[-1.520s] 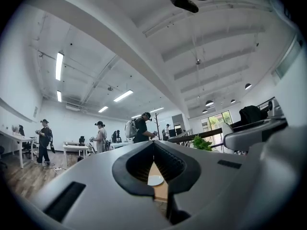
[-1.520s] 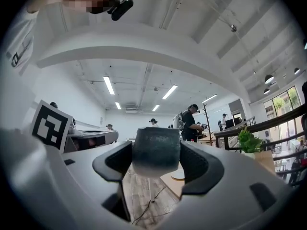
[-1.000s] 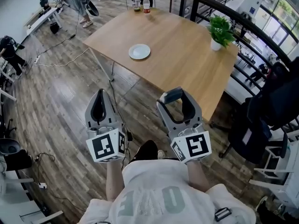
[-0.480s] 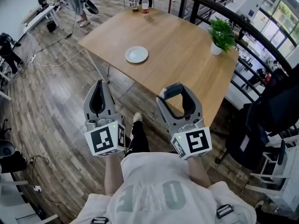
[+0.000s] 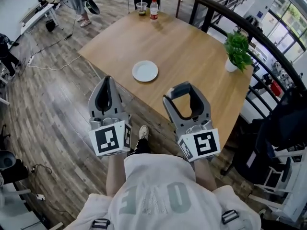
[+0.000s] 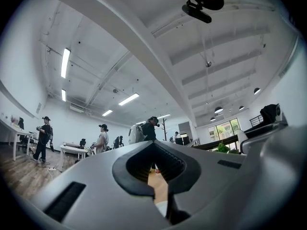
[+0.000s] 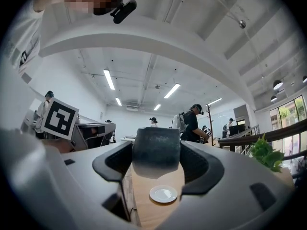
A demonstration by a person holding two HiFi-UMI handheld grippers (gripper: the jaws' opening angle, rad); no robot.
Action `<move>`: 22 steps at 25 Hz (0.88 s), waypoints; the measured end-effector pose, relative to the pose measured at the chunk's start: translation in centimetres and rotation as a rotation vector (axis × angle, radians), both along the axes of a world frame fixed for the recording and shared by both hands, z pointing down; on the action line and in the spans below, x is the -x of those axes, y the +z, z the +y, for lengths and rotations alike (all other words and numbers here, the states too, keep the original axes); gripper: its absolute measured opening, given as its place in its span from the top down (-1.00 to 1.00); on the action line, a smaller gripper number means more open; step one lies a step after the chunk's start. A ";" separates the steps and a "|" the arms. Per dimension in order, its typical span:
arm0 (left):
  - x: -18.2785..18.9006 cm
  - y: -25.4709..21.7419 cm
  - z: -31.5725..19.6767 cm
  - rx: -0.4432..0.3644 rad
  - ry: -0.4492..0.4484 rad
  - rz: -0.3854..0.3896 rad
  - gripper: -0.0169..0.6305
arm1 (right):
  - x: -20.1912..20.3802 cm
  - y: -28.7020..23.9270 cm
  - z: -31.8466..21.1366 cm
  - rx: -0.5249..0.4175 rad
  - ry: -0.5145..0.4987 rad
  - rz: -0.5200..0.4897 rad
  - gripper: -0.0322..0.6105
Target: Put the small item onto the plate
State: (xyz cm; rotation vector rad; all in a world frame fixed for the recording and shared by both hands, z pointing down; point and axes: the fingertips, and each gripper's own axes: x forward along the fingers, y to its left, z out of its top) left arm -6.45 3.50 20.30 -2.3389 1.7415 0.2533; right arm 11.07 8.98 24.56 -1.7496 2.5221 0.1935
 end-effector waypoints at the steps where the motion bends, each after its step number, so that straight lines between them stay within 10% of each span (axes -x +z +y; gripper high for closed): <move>1: 0.1 -0.4 -1.4 -0.002 -0.001 -0.005 0.92 | 0.1 -0.3 -1.5 -0.001 0.003 0.000 -0.06; 22: 2.8 0.5 -23.8 0.080 0.094 -0.003 0.92 | 4.2 -1.2 -23.2 0.062 0.055 0.040 -0.06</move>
